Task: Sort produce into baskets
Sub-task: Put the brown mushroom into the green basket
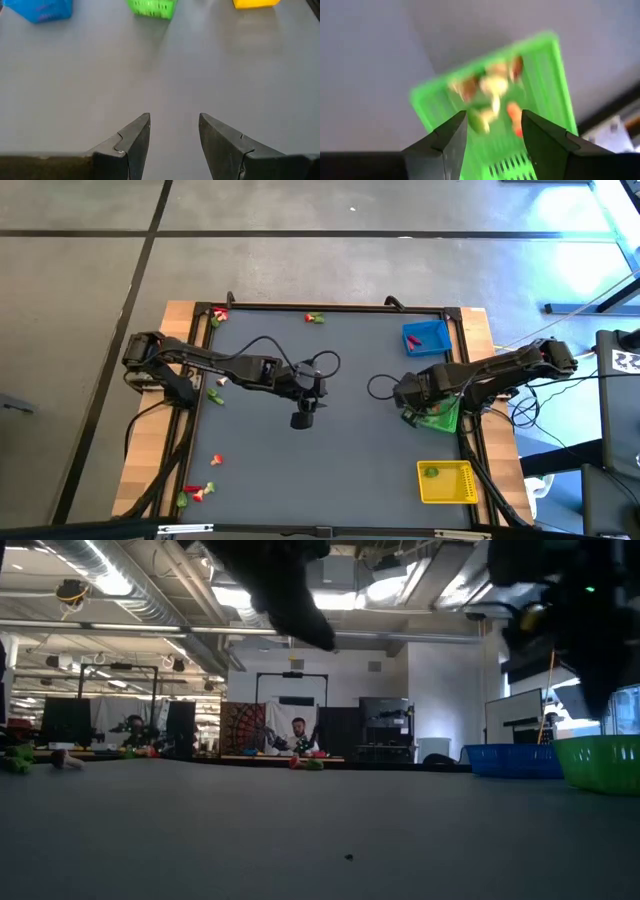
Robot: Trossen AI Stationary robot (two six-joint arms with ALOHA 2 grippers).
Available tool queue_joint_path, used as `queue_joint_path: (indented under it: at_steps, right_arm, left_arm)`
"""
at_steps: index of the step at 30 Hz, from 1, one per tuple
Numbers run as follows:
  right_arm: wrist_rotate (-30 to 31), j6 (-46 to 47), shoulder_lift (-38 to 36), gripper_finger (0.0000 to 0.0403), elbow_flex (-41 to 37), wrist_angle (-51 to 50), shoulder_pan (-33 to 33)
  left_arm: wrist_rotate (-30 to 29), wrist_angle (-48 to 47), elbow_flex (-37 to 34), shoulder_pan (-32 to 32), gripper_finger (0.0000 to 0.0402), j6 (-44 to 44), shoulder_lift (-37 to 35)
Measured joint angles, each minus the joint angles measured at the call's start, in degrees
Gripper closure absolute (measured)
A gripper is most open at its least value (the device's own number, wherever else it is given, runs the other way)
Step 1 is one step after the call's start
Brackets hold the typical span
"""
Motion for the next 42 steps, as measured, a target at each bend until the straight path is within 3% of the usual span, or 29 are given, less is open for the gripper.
queue_joint_path:
  at_steps: [9, 20, 25, 33, 42]
  right_arm:
    - [7.0, -5.0, 0.2, 0.0217, 1.2, 23.6, 0.0]
    - [16.7, -16.5, 2.3, 0.0217, 1.2, 54.6, 0.0]
    - [14.6, -19.9, 6.8, 0.0217, 1.1, 65.5, 0.0]
    - [4.9, -19.9, 13.8, 0.0217, 1.1, 72.8, 0.0]
    - [3.9, -19.8, 16.5, 0.0217, 1.1, 74.3, 0.0]
  left_arm:
    - [-0.8, -23.7, 0.0, 0.0, 0.0235, -10.4, -7.8]
    - [-9.9, -50.4, 0.0, 0.1, 0.0235, -28.6, -11.6]
    - [-12.4, -53.1, -1.5, 1.0, 0.0235, -30.4, -11.5]
    - [-12.5, -54.0, -8.4, 6.5, 0.0235, -32.3, -11.5]
    - [-6.5, -53.9, -15.5, 16.5, 0.0235, -32.5, -11.2]
